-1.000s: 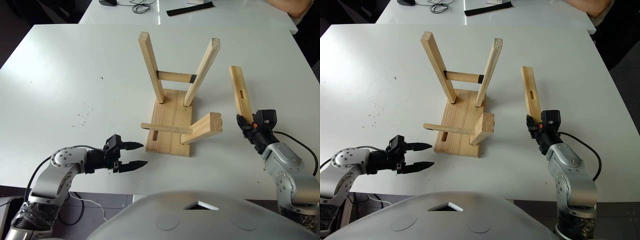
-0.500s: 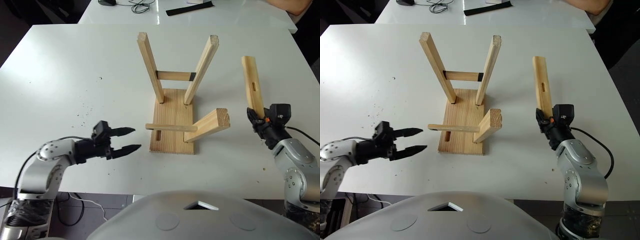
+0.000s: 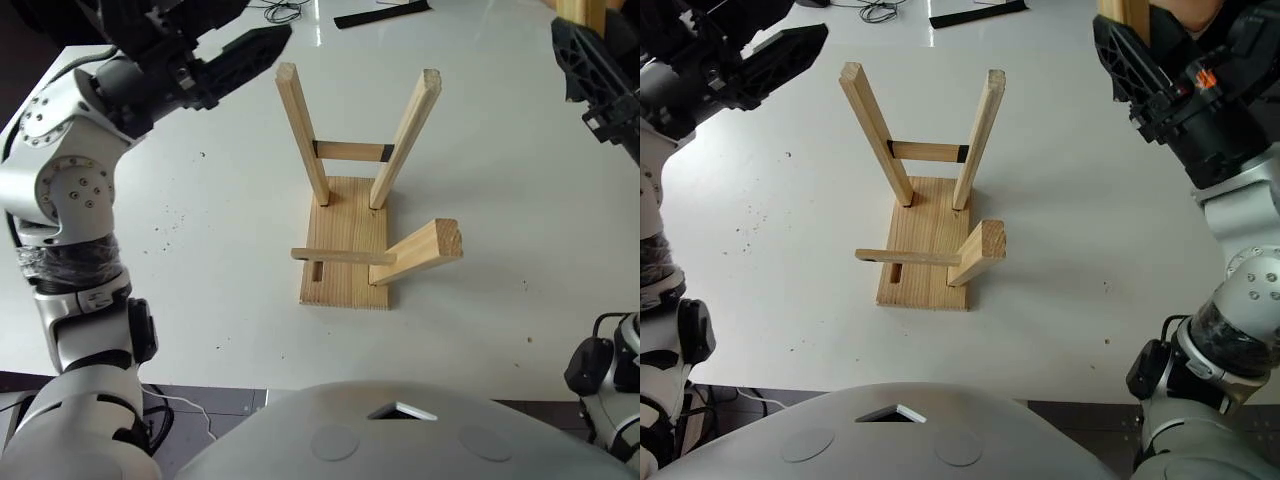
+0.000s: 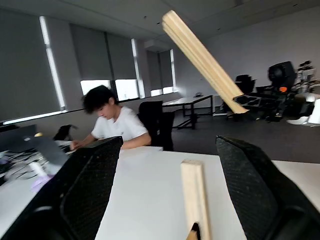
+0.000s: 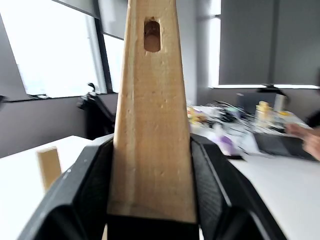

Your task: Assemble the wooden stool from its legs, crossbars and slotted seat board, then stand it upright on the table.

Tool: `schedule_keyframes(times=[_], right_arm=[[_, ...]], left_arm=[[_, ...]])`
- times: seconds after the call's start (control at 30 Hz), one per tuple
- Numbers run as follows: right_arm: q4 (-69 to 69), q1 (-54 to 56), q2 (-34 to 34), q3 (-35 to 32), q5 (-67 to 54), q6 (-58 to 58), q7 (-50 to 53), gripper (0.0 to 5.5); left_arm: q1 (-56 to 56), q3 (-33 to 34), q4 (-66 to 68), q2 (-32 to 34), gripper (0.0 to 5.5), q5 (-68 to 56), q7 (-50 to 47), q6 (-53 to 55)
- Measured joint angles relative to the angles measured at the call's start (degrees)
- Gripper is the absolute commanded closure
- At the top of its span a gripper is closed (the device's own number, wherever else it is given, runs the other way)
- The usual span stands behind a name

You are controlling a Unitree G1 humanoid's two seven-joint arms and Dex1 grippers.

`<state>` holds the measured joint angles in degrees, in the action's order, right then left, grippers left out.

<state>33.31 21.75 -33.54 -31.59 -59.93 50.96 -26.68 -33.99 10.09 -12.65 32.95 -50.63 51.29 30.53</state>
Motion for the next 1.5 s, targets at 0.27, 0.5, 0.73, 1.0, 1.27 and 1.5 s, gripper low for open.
schedule_keyframes(times=[0.27, 0.5, 0.73, 1.0, 1.27, 1.5], right_arm=[[-6.8, 11.1, -9.0, 6.8, -23.0, 6.0, -9.9, 3.45], [-6.9, 10.2, -11.3, 11.9, -23.5, 6.4, -13.4, 3.45], [-6.3, 7.2, -14.5, 13.5, -19.4, 5.7, -19.1, 3.45], [-5.2, 3.8, -16.7, 15.4, -10.8, 2.0, -25.0, 3.45], [-4.5, 1.9, -18.1, 15.7, -7.5, -0.2, -28.0, 3.45], [-4.3, 1.8, -18.5, 16.5, -6.7, -1.1, -30.0, 3.45]], left_arm=[[-6.0, -5.3, -0.7, -7.0, 2.03, -5.8, 2.6, 3.6], [-5.8, -4.7, -4.5, -8.6, 2.03, -13.2, 2.4, 7.8], [-6.1, -1.3, -3.8, -9.0, 2.03, -22.1, -2.3, 12.0], [-6.4, -2.1, -4.3, -9.1, 2.03, -23.0, -6.4, 14.0], [-6.2, -2.8, -4.6, -9.0, 2.32, -22.7, -7.4, 15.1], [-4.3, -2.1, -6.8, -7.4, 3.33, -24.7, -3.3, 16.2]])
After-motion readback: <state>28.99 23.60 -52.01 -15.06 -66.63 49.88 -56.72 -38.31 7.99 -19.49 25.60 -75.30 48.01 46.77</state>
